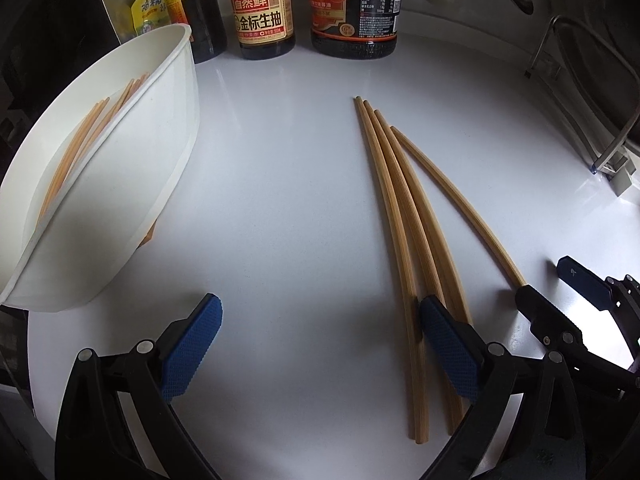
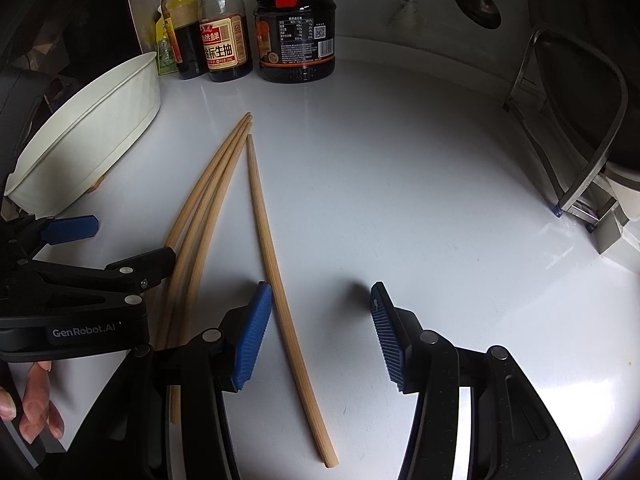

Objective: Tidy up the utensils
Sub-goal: 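Lower both open tools over the loose chopsticks and align with single chopsticks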

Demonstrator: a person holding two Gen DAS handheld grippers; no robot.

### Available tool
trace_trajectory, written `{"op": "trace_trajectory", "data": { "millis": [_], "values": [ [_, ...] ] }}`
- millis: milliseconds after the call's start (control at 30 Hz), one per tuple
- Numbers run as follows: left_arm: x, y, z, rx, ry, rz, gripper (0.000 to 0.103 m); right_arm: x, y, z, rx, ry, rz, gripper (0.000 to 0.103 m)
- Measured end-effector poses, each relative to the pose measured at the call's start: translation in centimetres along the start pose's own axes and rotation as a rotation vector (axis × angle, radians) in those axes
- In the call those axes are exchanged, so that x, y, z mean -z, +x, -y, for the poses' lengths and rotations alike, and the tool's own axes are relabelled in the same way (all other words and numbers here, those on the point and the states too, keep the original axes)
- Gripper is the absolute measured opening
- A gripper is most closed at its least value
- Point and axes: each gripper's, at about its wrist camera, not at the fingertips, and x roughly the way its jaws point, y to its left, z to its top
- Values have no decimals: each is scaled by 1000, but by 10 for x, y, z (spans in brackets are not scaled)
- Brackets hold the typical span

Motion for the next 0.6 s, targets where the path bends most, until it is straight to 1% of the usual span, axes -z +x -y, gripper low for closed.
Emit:
{"op": "trace_trajectory", "data": {
  "millis": [367,467,533,600],
  "values": [
    [-14,7,1,3,-39,-3,98,-15,1,-3,-15,-36,19,49],
    [-15,7,3,-1,-36,4,96,-15,2,-5,-22,-45,25,48],
    [-15,6,4,2,-33,5,95,-15,3,-7,-28,-55,30,45],
    [-16,5,5,8,-40,0,91,-13,2,-10,-31,-64,34,42]
  ]
}}
